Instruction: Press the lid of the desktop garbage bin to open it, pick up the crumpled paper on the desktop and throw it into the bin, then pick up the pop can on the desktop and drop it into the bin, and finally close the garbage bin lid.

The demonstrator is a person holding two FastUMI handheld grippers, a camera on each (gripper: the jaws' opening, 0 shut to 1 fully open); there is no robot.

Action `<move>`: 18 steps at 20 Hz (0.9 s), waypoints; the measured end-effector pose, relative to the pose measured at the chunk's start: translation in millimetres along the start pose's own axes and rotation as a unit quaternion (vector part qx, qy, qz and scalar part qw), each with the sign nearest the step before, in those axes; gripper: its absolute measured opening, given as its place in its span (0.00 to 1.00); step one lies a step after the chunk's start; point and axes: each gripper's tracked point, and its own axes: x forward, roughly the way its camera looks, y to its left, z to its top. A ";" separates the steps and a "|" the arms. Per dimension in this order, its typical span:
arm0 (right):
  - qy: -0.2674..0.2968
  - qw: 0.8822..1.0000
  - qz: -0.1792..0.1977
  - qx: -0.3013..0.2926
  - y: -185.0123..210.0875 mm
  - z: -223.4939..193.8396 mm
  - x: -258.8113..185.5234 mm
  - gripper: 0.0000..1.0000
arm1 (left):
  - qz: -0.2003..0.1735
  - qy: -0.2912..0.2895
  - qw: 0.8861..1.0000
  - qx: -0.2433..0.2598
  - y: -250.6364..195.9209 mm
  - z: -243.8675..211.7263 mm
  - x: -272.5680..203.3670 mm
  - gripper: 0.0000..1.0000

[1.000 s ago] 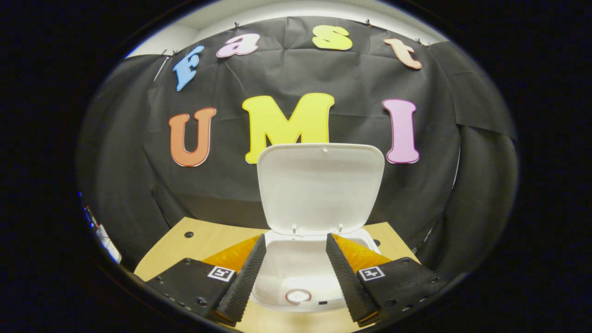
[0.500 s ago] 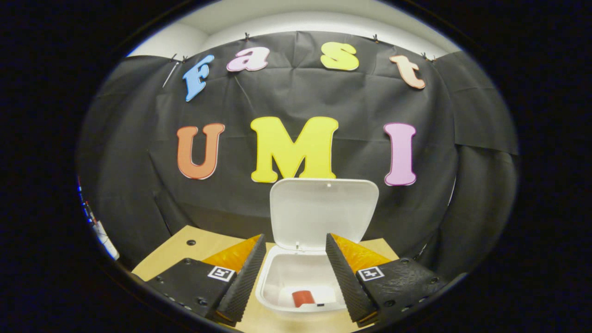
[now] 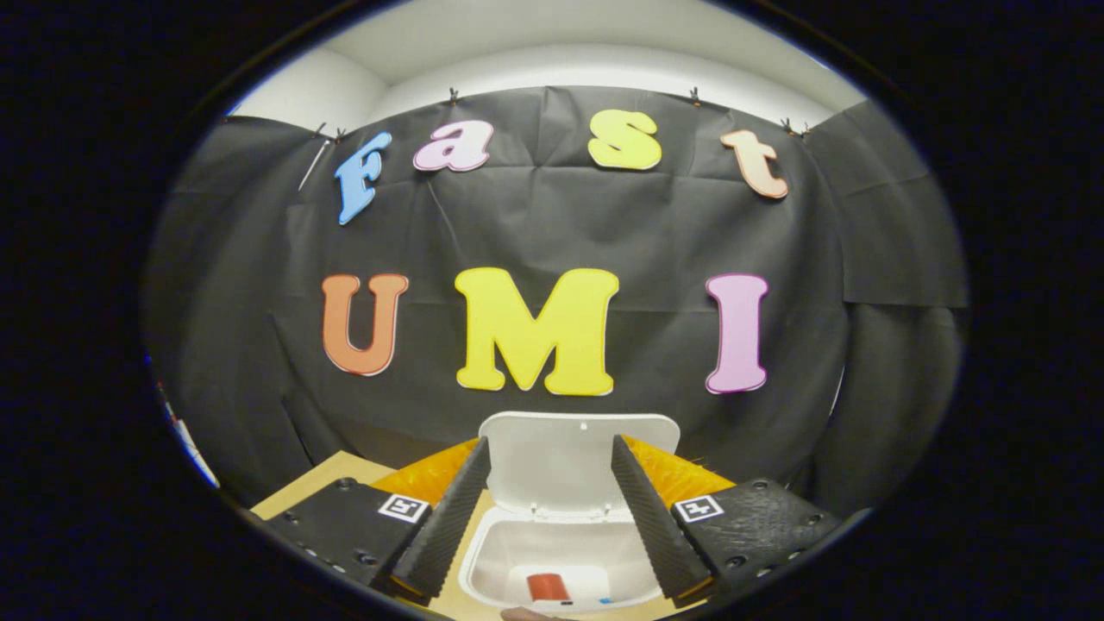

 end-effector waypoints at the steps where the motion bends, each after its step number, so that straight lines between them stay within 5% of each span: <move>1: -0.019 1.000 -0.002 0.004 -2.5 13.8 4.3 0.88 | 0.000 -0.002 1.000 0.002 -0.8 0.5 -1.0 0.97; 5: -0.054 0.998 -0.014 -0.008 -11.7 43.1 31.7 0.89 | 0.003 -0.003 1.000 -0.005 0.1 2.3 0.5 0.97; 9: -0.031 0.999 -0.037 -0.003 -18.9 30.9 68.4 0.96 | 0.016 -0.003 1.000 0.002 8.5 -1.1 5.0 0.97; 18: 0.010 0.999 -0.039 -0.031 -15.1 -0.8 102.1 0.95 | 0.027 0.029 0.999 0.007 15.3 -24.7 10.7 0.97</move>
